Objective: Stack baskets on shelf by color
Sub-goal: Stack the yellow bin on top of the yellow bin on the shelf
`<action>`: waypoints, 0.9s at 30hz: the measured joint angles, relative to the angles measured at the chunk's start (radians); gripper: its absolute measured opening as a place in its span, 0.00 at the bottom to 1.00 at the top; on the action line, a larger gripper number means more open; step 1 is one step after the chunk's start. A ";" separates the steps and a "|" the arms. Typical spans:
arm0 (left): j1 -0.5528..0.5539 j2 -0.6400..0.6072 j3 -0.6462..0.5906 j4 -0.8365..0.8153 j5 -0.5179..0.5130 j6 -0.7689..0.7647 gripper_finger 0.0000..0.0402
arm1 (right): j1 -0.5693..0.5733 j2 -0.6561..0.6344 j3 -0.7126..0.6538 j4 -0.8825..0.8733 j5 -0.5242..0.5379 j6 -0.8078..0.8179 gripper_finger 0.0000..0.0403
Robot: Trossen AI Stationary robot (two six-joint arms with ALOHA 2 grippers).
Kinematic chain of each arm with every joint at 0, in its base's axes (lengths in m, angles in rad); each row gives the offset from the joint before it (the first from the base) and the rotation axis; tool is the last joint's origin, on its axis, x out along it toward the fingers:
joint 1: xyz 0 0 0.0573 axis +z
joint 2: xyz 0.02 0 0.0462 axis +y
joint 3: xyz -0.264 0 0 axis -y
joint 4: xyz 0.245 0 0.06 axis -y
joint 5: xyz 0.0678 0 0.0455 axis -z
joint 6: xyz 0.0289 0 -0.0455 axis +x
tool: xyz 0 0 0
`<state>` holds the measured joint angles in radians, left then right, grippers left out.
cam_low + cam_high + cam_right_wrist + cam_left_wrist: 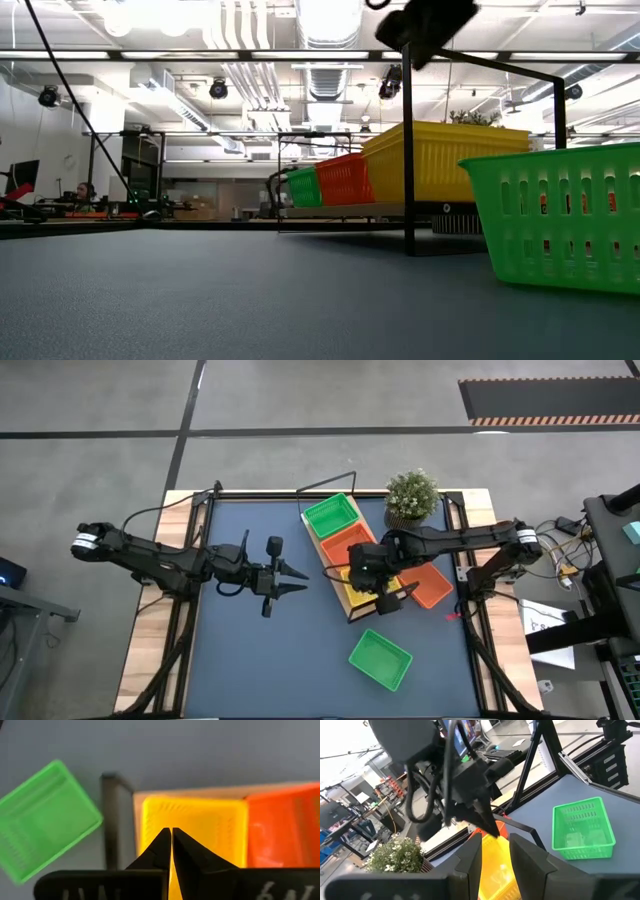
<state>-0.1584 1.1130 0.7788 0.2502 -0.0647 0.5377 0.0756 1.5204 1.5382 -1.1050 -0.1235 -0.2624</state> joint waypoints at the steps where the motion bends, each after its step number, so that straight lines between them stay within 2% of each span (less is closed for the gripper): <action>1: 0.000 0.000 0.000 0.003 0.000 0.000 0.21 | -0.008 0.000 0.000 0.024 0.001 -0.005 0.02; 5: 0.000 0.000 0.000 -0.001 0.000 0.000 0.21 | -0.056 0.031 0.009 0.088 0.002 -0.009 0.02; 11: 0.001 0.003 0.000 -0.081 -0.006 -0.009 0.21 | -0.138 0.078 0.011 0.028 0.002 -0.023 0.02; 18: 0.049 0.125 0.003 -0.076 -0.040 -0.034 0.20 | -0.203 0.041 0.011 -0.070 0.004 -0.012 0.02; 21: 0.089 0.208 0.018 -0.078 -0.034 -0.034 0.15 | -0.226 0.008 0.011 -0.136 0.000 0.028 0.02; 25: 0.120 0.310 0.051 -0.074 0.073 -0.066 0.03 | -0.256 -0.027 -0.022 -0.218 -0.040 0.059 0.02; 27: 0.122 0.345 0.057 -0.078 0.100 -0.118 0.01 | -0.267 -0.043 -0.054 -0.214 -0.083 0.064 0.02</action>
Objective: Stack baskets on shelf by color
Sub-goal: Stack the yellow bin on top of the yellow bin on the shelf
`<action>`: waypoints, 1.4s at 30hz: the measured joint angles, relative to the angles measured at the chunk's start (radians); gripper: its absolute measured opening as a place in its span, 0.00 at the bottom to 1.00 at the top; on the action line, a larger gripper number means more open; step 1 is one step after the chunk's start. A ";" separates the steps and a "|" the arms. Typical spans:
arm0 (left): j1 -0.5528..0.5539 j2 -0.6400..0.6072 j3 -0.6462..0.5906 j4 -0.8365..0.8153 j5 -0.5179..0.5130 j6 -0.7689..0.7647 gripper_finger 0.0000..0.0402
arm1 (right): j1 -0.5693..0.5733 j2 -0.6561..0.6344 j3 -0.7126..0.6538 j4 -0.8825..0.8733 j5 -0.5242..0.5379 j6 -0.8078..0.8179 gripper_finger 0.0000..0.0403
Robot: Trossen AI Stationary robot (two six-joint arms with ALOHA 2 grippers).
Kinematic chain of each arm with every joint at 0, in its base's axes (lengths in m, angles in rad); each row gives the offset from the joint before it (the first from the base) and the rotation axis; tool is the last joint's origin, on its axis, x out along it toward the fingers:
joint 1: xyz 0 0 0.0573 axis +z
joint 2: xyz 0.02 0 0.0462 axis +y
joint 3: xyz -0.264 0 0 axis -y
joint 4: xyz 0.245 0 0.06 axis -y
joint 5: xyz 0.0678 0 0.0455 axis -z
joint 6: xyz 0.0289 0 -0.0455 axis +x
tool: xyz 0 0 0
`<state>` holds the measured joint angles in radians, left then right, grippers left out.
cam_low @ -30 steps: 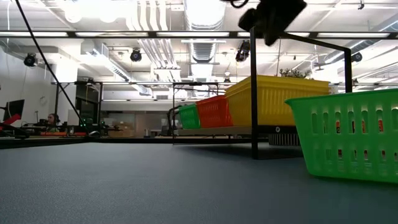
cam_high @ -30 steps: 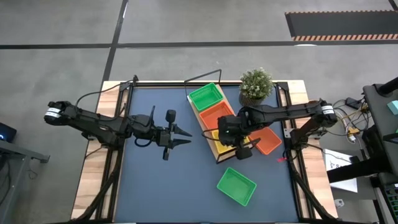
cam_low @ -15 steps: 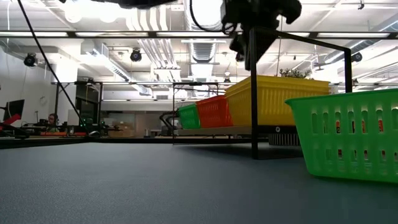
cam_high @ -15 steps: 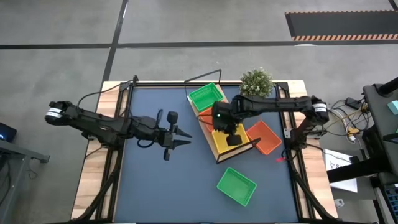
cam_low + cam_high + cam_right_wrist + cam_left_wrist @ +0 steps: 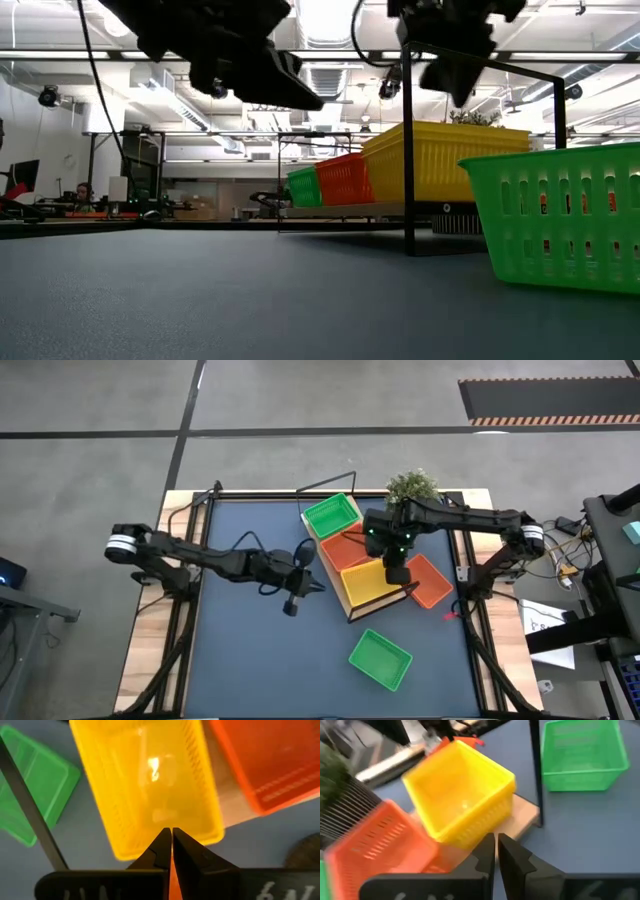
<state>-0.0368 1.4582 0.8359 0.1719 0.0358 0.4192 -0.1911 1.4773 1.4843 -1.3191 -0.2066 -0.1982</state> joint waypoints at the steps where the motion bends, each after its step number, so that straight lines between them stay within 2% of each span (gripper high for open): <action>1: 0.001 0.011 0.001 0.000 0.006 -0.028 0.01 | -0.005 -0.006 -0.019 -0.001 -0.012 0.000 0.02; 8: -0.002 0.016 -0.009 0.014 0.005 -0.150 0.00 | -0.048 -0.021 -0.149 0.033 -0.012 -0.032 0.02; 13: -0.003 0.016 -0.024 0.066 0.005 -0.152 0.00 | -0.070 -0.021 -0.212 0.114 -0.011 -0.090 0.02; 26: -0.003 0.016 -0.038 0.108 0.004 -0.152 0.00 | -0.104 -0.021 -0.213 0.178 0.011 -0.136 0.02; 32: -0.003 0.016 -0.038 0.108 0.003 -0.151 0.00 | -0.104 -0.020 -0.213 0.231 0.053 -0.161 0.02; 42: -0.003 0.016 -0.040 0.109 0.003 -0.150 0.00 | -0.104 -0.031 -0.182 0.220 0.025 -0.133 0.02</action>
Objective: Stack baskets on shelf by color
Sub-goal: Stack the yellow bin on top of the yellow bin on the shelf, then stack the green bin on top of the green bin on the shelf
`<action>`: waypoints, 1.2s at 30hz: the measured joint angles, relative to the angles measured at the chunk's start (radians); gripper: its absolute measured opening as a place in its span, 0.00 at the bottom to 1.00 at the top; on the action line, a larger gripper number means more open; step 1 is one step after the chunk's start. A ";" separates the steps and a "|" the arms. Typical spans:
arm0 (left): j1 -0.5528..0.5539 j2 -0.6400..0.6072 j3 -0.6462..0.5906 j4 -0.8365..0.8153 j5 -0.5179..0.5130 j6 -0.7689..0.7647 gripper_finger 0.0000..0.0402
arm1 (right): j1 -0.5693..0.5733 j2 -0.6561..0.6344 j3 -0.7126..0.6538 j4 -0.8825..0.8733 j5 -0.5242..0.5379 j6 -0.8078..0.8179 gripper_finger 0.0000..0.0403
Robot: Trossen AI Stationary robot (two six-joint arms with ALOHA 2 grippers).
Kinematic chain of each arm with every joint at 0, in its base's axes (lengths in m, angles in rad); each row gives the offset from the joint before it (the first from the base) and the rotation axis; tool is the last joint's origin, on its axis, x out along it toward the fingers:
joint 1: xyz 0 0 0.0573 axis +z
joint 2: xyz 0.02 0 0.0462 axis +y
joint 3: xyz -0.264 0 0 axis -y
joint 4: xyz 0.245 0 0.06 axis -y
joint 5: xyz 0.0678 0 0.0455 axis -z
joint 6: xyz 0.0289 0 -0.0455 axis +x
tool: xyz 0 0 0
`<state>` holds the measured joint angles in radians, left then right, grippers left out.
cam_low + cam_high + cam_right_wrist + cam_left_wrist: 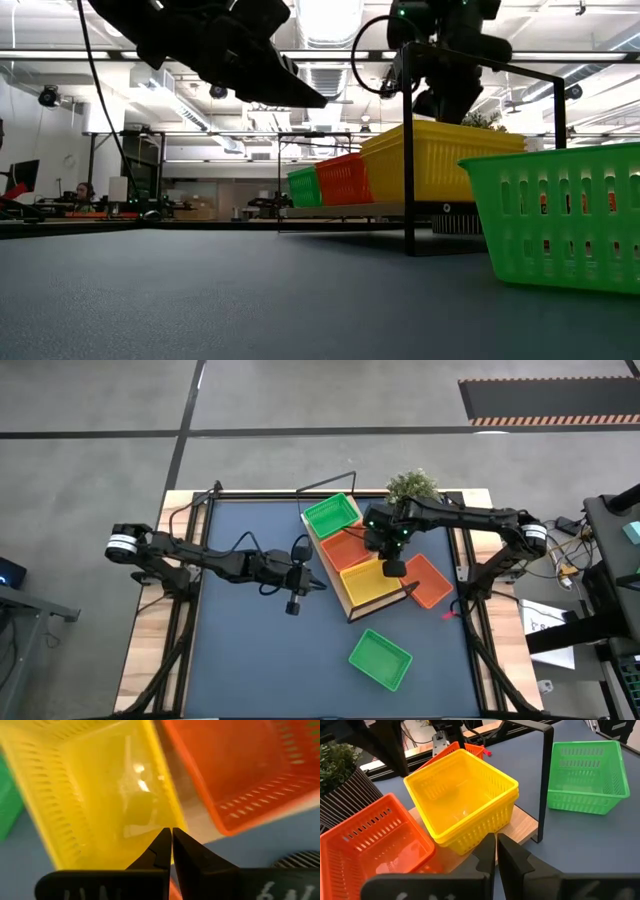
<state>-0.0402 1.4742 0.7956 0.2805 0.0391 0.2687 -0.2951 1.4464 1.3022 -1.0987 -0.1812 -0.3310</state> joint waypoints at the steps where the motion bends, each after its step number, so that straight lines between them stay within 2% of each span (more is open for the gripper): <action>1: 0.000 0.000 0.000 0.000 0.000 0.000 0.00 | 0.000 0.001 0.000 -0.004 -0.022 0.002 0.02; 4: 0.000 0.000 0.000 0.000 0.000 0.001 0.00 | 0.002 0.013 -0.003 0.004 -0.063 0.006 0.02; 9: 0.001 0.000 -0.005 0.000 0.000 0.003 0.00 | 0.002 0.045 -0.009 0.005 -0.060 0.008 0.02; 15: 0.001 0.000 -0.013 0.000 0.000 0.002 0.00 | 0.002 0.055 -0.010 0.007 0.033 -0.003 0.02; 20: 0.001 0.000 -0.014 -0.001 0.000 0.002 0.00 | 0.002 0.055 -0.010 0.013 0.034 -0.008 0.02; 23: 0.001 0.000 -0.014 0.000 0.000 0.002 0.00 | 0.002 0.055 -0.009 0.014 -0.001 -0.011 0.02; 28: 0.001 0.000 -0.014 0.000 0.000 0.030 0.00 | 0.016 0.059 -0.009 0.066 -0.127 -0.001 0.02; 36: 0.005 -0.002 -0.011 0.014 -0.003 0.112 0.00 | 0.118 0.071 -0.008 0.087 -0.135 0.021 0.02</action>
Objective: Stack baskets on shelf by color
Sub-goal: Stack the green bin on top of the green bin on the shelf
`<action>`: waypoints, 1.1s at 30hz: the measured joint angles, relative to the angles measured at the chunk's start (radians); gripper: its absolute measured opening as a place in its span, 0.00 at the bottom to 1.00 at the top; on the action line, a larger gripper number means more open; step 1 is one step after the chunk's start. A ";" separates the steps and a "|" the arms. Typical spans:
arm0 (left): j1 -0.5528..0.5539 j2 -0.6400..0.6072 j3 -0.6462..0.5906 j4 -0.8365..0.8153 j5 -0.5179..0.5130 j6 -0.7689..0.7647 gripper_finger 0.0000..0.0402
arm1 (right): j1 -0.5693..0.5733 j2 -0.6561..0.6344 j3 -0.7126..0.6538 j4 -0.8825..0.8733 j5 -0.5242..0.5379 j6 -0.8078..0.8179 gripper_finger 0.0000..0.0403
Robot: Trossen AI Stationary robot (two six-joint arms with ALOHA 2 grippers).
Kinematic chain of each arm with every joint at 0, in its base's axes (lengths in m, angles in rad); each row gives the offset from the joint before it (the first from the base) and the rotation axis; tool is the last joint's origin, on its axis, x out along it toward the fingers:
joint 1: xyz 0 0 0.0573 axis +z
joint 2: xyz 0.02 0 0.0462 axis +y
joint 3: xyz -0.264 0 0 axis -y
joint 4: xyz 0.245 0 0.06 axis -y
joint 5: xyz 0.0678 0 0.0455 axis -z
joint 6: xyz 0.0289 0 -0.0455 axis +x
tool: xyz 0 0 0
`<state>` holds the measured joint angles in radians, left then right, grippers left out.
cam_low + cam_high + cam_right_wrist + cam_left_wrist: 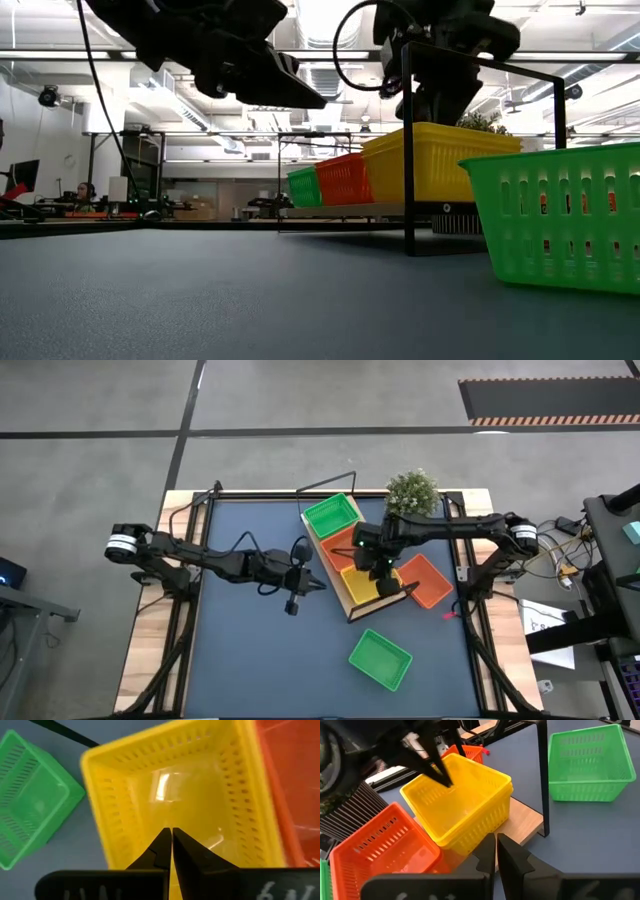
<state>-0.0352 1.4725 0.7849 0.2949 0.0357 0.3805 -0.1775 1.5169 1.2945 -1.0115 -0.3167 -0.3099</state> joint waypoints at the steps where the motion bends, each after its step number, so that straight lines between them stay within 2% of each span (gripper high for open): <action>1: 0.001 -0.001 0.000 0.002 0.000 0.000 0.00 | 0.008 0.000 0.000 0.000 -0.002 0.010 0.02; 7: 0.002 -0.013 0.000 0.012 0.000 0.018 0.00 | 0.036 0.000 0.000 0.000 -0.008 0.049 0.02; 12: 0.003 -0.017 0.002 0.018 0.000 0.022 0.00 | 0.038 0.000 0.000 -0.006 -0.071 0.049 0.02; 19: 0.005 0.001 0.042 0.138 -0.023 0.071 0.00 | 0.038 -0.017 0.046 -0.011 -0.074 0.037 0.02; 26: 0.025 0.080 0.173 0.043 -0.011 0.080 0.00 | 0.047 -0.120 0.117 -0.061 0.083 0.084 0.02; 30: 0.036 0.153 0.289 -0.100 -0.002 0.086 0.00 | 0.066 -0.212 0.108 -0.072 0.118 0.147 0.02; 33: 0.046 0.212 0.357 -0.145 0.038 0.101 0.00 | 0.095 -0.268 0.098 -0.074 0.143 0.186 0.02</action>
<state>0.0109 1.6844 1.1423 0.1501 0.0734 0.4816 -0.0824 1.2492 1.3923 -1.0854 -0.1737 -0.1240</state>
